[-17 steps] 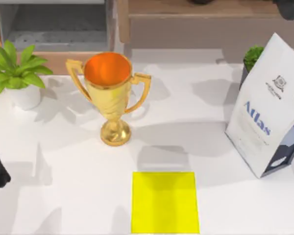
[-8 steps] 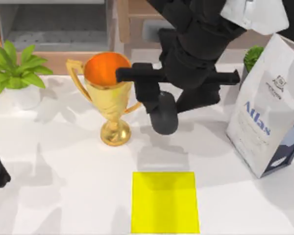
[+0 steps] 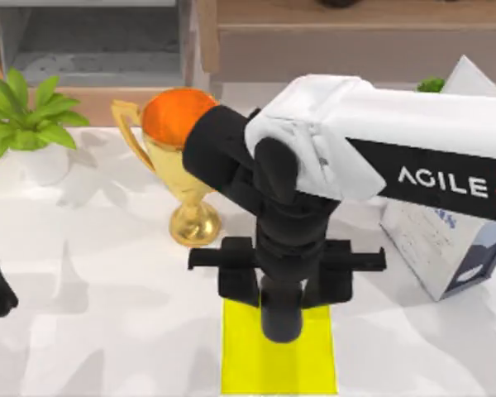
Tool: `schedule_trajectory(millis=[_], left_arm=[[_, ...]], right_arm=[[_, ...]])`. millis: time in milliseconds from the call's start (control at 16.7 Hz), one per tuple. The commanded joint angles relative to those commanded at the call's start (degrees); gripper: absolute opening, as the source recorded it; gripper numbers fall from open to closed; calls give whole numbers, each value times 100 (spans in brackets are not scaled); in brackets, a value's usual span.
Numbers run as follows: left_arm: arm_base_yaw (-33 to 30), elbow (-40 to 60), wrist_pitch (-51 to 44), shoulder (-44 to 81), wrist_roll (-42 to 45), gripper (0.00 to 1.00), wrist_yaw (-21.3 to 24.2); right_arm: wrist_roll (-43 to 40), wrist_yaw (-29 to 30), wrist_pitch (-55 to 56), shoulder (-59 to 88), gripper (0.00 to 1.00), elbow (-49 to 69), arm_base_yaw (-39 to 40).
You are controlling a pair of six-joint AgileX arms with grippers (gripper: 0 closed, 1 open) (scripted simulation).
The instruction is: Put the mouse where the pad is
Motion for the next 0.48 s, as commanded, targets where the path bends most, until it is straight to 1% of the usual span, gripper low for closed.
schedule_trajectory(millis=[480], left_arm=[[0, 0, 0, 0, 0, 100, 0]], right_arm=[[9, 0, 85, 12, 0, -78, -25]])
